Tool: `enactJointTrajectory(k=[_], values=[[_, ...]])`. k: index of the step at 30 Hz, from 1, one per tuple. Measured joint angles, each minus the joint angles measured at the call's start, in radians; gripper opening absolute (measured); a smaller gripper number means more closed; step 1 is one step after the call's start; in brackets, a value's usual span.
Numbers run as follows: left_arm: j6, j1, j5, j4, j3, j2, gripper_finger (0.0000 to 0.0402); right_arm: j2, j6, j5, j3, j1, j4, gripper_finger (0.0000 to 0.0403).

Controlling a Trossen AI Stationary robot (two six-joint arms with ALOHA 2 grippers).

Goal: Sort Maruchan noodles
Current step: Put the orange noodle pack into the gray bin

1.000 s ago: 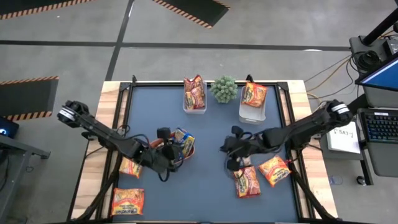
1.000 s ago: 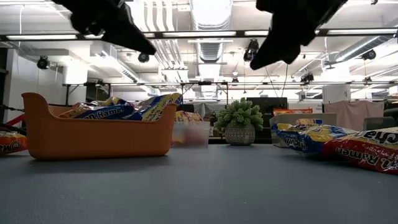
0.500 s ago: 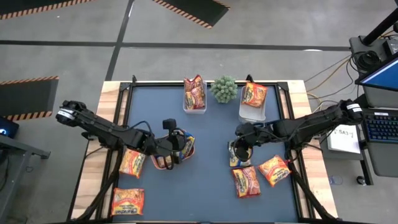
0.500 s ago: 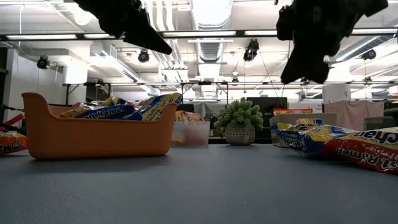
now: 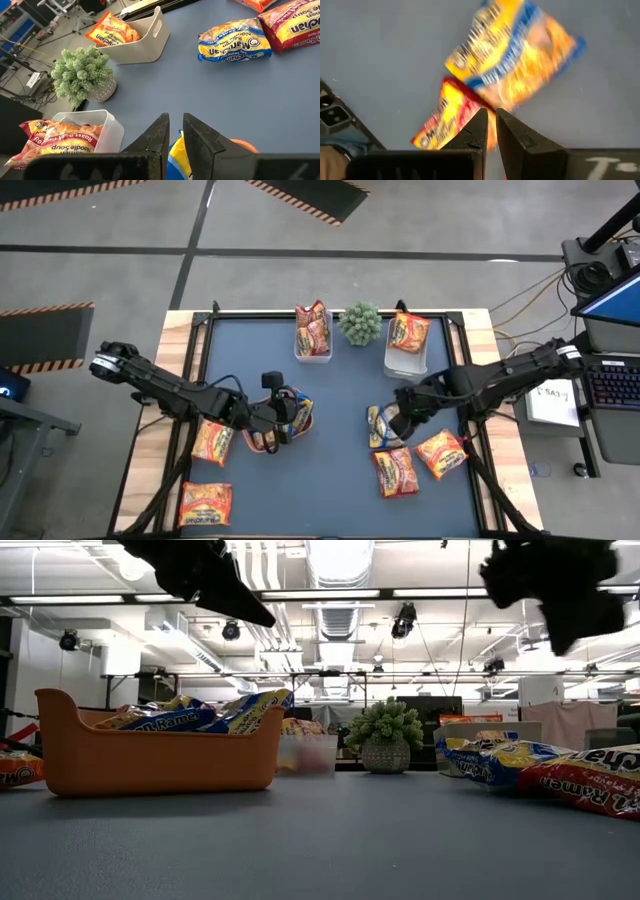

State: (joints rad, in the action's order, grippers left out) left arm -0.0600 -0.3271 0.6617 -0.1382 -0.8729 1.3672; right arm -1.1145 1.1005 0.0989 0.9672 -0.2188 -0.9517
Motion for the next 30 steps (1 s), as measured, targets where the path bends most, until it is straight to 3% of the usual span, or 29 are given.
enactJointTrajectory(k=[6,15,20,30], values=[[-0.028,0.0,0.007,-0.003,0.0,0.0,0.0038,-0.008,0.188,0.112,-0.021,-0.105,-0.054,0.0028],[-0.043,0.001,0.01,-0.006,0.0,0.0,0.0038,-0.008,0.597,0.327,-0.139,-0.334,-0.063,0.0028],[-0.07,0.001,0.01,-0.009,0.0,0.0,0.0038,-0.008,0.72,0.33,-0.203,-0.402,-0.063,0.0028],[-0.069,0.001,0.01,-0.008,0.0,0.0,0.0038,-0.017,0.735,0.229,-0.287,-0.401,-0.056,0.0028]])
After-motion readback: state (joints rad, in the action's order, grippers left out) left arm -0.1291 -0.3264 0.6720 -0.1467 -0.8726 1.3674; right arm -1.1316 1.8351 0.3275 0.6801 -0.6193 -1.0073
